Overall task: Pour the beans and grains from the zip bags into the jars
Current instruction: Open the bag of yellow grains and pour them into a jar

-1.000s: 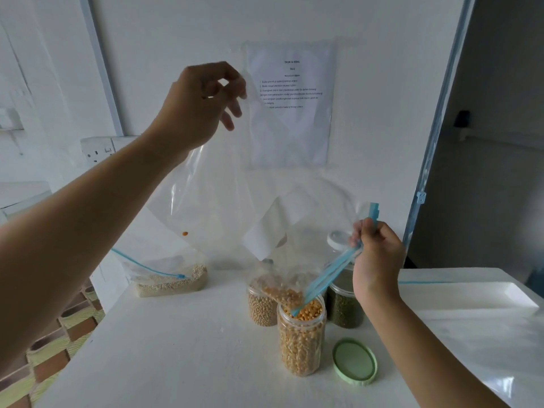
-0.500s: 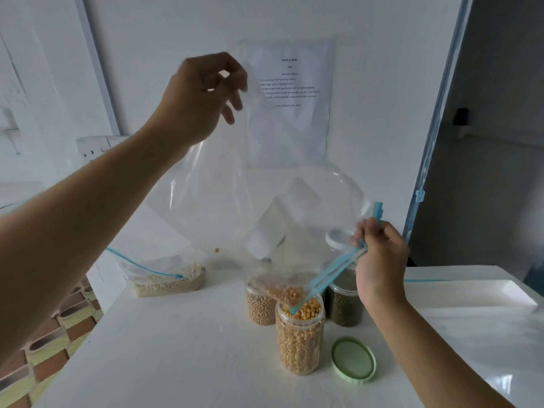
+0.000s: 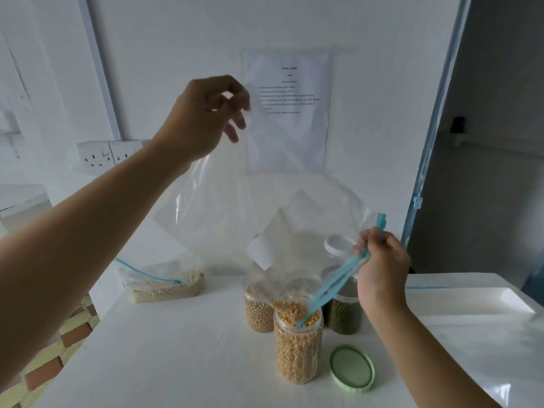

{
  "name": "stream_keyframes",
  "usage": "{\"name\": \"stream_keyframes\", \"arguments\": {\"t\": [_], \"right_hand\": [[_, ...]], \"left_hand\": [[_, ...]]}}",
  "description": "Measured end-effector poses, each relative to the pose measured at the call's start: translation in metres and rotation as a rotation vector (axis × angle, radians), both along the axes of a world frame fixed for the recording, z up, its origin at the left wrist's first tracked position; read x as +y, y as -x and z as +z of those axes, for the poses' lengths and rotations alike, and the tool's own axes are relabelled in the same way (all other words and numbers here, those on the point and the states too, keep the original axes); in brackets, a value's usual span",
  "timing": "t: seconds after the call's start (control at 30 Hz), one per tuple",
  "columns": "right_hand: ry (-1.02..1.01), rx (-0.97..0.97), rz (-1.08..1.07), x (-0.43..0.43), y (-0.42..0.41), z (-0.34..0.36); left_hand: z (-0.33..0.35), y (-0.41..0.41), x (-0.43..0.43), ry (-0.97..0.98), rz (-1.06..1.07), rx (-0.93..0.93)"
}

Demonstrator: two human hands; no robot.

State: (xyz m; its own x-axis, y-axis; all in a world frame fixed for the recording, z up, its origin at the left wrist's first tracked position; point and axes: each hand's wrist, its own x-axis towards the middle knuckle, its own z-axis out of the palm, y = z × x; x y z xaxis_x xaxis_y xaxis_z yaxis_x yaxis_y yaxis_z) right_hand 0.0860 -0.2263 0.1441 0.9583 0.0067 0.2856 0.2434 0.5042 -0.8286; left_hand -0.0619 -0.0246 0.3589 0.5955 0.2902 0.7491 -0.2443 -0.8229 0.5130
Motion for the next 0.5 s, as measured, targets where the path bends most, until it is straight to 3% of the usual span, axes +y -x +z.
{"name": "stream_keyframes", "arguments": {"t": [0.5], "right_hand": [[-0.022, 0.108, -0.01, 0.004, 0.01, -0.008]], "left_hand": [[0.016, -0.018, -0.01, -0.151, -0.06, 0.054]]}}
